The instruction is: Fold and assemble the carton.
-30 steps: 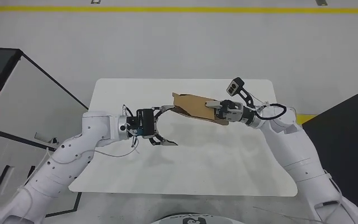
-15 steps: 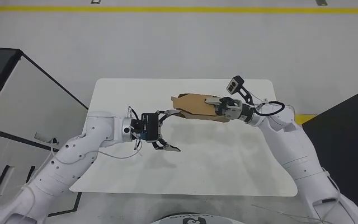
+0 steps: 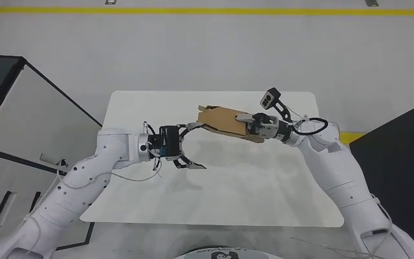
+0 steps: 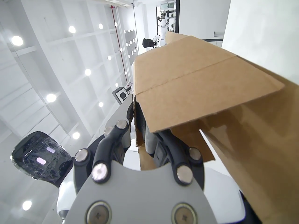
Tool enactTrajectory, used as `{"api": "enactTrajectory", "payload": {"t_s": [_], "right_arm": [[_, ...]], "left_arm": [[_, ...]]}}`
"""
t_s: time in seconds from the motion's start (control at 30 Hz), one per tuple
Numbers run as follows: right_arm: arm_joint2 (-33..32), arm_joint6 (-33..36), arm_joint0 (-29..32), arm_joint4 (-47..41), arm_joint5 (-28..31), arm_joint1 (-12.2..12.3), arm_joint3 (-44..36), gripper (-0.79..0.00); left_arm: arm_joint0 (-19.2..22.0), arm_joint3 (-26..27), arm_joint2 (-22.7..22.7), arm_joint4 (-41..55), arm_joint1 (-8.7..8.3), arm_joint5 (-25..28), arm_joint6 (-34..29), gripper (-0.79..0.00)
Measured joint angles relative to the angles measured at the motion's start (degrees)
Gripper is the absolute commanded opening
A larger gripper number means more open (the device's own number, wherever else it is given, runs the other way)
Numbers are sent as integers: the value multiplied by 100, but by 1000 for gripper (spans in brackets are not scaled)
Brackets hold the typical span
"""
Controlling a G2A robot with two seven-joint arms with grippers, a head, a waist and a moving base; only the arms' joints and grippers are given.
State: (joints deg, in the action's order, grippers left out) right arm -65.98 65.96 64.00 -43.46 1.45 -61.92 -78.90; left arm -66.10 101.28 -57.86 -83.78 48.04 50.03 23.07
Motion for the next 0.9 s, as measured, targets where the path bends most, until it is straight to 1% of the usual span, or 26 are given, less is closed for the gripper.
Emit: {"api": "enactTrajectory", "payload": {"t_s": [0.23,0.47,0.9], "right_arm": [[12,57,21,26,-115,-2,-8,-785],[12,-177,-38,66,-34,-30,15,-785],[127,-379,-193,196,7,-92,38,-785]], "left_arm": [[-66,121,-43,7,7,104,48,0],[-73,151,-9,-50,34,194,109,0],[-113,181,0,-162,65,283,181,0]]}}
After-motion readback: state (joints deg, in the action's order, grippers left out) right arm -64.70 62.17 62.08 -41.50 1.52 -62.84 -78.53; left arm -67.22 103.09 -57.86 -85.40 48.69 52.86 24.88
